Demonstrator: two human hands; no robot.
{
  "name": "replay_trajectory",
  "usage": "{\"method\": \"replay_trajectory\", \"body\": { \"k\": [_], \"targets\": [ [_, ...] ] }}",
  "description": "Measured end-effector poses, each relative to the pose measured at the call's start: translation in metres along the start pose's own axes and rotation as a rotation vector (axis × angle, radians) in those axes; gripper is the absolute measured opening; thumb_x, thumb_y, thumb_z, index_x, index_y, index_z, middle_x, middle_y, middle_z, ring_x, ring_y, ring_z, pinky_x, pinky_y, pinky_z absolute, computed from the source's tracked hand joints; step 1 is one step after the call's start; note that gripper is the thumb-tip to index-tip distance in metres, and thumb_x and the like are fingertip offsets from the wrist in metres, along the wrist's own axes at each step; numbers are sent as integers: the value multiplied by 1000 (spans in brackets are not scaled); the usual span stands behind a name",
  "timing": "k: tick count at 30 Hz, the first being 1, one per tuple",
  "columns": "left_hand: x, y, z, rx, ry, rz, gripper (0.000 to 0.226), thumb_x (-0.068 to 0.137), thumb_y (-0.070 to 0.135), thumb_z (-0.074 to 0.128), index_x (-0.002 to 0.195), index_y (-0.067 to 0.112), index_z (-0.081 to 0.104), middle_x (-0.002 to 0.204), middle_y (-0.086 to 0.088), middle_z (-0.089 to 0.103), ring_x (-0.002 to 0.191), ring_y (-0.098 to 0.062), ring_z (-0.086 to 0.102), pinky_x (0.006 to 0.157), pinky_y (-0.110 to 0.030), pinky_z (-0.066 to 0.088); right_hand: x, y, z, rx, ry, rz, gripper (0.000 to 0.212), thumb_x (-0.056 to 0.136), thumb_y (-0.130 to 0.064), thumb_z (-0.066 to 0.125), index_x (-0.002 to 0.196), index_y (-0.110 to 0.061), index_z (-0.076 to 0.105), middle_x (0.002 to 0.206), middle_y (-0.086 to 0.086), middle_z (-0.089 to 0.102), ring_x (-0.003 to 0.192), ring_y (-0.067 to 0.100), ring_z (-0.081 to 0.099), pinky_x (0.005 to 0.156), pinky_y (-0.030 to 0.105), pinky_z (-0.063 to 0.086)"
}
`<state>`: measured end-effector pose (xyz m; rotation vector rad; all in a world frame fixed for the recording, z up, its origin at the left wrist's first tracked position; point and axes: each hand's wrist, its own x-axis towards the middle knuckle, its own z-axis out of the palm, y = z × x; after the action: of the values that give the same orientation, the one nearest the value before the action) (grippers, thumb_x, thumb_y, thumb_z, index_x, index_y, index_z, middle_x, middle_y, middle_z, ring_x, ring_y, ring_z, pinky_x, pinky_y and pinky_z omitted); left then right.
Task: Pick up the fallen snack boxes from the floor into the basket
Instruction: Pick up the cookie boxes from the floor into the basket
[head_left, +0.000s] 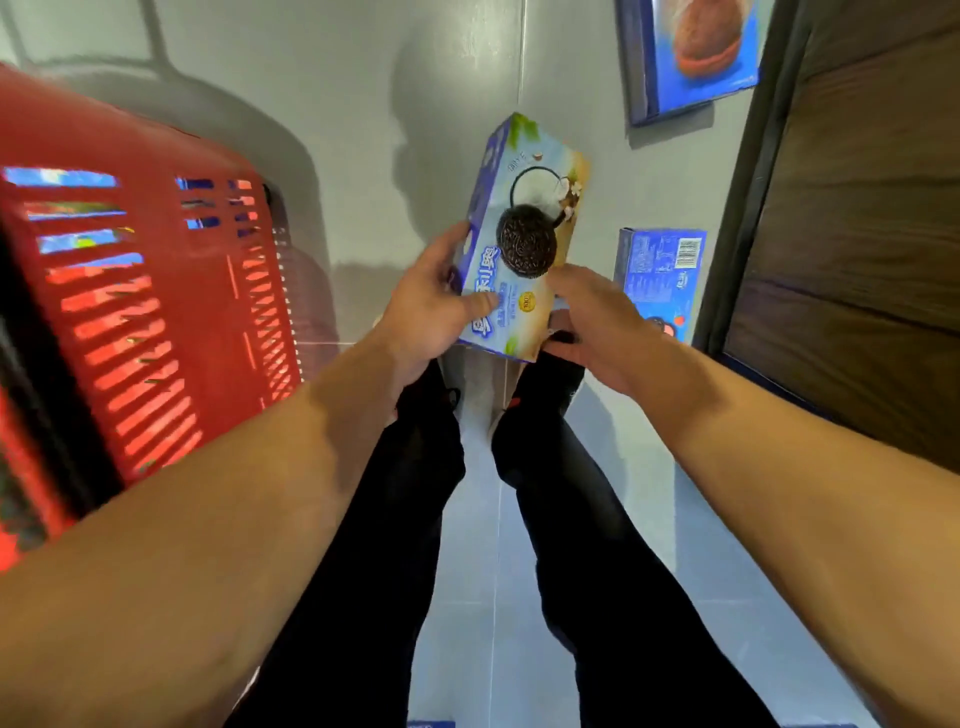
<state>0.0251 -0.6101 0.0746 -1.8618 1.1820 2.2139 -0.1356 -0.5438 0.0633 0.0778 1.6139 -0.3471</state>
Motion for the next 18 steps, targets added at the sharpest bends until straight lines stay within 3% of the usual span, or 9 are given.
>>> {"method": "replay_trajectory", "body": {
  "k": [2,4,6,8,9,11,14,16,18],
  "targets": [
    [-34,28,-4,88,10,31,65,79,-15,65,134,13,45,85,11,60,64,10,61,66,-13,50,-45,-10,-4,-129,27,-23,19,95,-34,52,105,-21,62,111,10,67,100,25,65,93,44,51],
    [-73,58,-9,185,-7,61,69,72,-2,72,133,20,49,87,16,60,68,11,59,77,-20,51,-93,-19,-6,-258,73,-113,29,94,-38,52,104,-14,64,108,14,66,104,30,63,95,46,49],
    [-104,83,-19,284,-28,77,71,64,10,72,129,31,52,93,16,64,79,3,61,89,-28,50,-132,-27,-7,-343,137,-163,34,90,-46,52,102,-16,63,95,7,64,96,29,62,86,42,51],
    [-144,114,-30,358,-54,130,71,60,17,70,126,38,52,106,10,65,93,-8,63,96,-31,48,-178,-38,-5,-325,212,-188,35,87,-50,54,102,-19,58,84,-2,54,79,20,54,69,28,50],
    [-168,129,-37,393,-76,174,73,58,19,69,126,39,51,113,7,64,98,-11,62,97,-32,48,-204,-44,-2,-301,256,-201,39,85,-52,56,104,-18,58,83,-4,51,77,18,51,68,24,49],
    [-206,160,-50,434,-97,222,76,59,15,70,129,35,47,118,3,61,100,-14,61,95,-29,49,-248,-56,1,-331,322,-250,49,78,-59,53,103,-18,61,86,-4,51,83,18,48,78,31,47],
    [-278,199,-74,577,-54,260,78,67,8,75,137,26,47,121,1,61,102,-13,61,92,-20,47,-326,-65,8,-329,350,-341,40,68,-67,45,75,-28,47,80,-4,47,83,19,43,74,30,34],
    [-313,215,-87,647,-26,304,78,63,19,75,137,27,48,125,0,60,106,-14,60,98,-26,45,-364,-71,15,-284,366,-391,42,78,-59,55,100,-23,58,104,4,57,97,22,54,84,31,42],
    [-353,231,-100,701,-17,348,75,66,19,75,136,25,50,127,0,58,106,-12,57,96,-23,42,-406,-80,22,-256,410,-486,57,86,-48,62,129,-13,50,129,5,52,116,23,53,100,36,43]
  ]
}}
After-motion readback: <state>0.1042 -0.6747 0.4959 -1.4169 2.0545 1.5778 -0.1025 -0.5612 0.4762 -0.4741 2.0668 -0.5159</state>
